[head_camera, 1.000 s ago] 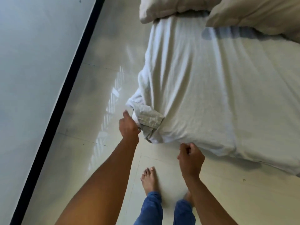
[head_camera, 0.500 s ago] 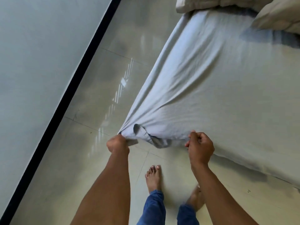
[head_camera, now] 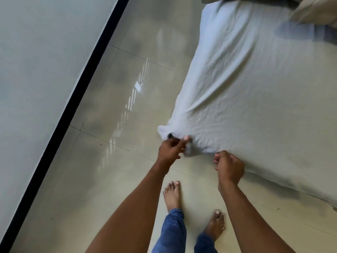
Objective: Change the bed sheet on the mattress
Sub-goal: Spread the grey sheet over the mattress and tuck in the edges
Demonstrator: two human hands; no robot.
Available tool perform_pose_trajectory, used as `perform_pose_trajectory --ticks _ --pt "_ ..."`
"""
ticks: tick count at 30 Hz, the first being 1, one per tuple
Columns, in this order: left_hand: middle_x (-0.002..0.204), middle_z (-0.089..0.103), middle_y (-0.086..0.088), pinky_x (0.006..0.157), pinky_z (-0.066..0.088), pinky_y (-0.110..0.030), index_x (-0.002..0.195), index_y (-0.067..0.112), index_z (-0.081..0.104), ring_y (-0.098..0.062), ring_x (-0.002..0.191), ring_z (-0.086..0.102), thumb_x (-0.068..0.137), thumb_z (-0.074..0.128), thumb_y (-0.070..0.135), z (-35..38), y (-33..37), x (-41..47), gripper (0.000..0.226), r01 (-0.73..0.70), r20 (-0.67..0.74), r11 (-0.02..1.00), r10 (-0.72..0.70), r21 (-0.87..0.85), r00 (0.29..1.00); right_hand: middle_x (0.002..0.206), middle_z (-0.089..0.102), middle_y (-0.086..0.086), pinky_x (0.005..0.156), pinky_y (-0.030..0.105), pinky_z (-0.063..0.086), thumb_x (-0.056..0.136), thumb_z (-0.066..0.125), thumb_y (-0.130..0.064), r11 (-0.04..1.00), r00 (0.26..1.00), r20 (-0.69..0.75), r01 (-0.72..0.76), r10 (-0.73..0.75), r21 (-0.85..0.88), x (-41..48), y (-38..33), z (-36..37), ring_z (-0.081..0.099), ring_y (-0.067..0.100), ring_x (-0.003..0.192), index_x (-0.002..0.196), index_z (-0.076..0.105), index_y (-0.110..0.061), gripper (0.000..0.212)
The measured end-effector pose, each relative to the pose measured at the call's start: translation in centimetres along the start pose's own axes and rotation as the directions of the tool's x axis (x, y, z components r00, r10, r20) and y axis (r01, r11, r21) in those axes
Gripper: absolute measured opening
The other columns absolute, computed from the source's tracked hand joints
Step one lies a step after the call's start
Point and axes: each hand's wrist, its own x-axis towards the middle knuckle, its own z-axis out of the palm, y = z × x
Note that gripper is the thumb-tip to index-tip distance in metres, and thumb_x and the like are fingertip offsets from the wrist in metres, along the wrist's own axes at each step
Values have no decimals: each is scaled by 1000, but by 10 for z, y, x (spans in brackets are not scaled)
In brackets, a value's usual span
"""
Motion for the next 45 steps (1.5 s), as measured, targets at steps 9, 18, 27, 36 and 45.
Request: perform_pose_trajectory --ticks 9,18,27,36,45 --pt "82 74 2 75 62 -46 89 21 70 -19 82 71 63 82 70 40 59 -100 57 -192 136 979 181 71 974 122 62 10 78 41 57 94 57 -33 656 916 62 -331 397 679 57 42 -91 63 25 103 118 64 -17 30" --pt "71 72 -6 71 58 -40 76 11 68 -29 74 68 93 60 35 51 37 -101 30 -349 -82 745 474 569 877 76 50 -1 41 19 35 91 76 -35 757 928 33 -323 371 568 108 70 -177 41 9 54 89 54 -18 28" --pt "64 61 -12 56 36 -32 65 11 53 -40 65 57 94 62 17 30 -25 -162 31 -395 86 411 595 822 799 56 50 -4 51 32 36 102 61 -23 904 996 -37 -59 82 424 41 147 -206 43 8 46 80 59 -20 23" --pt "80 69 -15 61 41 -31 81 15 71 -40 75 64 97 58 28 47 -86 -151 24 -161 -55 457 424 874 904 84 66 3 56 29 51 99 66 -30 936 972 60 -234 227 263 57 204 -199 60 15 66 102 66 -15 16" --pt "103 69 -3 77 63 -40 145 21 44 -22 91 71 82 80 19 41 -5 -70 72 -83 -299 996 85 20 950 124 63 6 78 38 60 92 66 -20 851 925 68 -372 374 372 155 153 -186 66 19 101 138 53 -18 47"
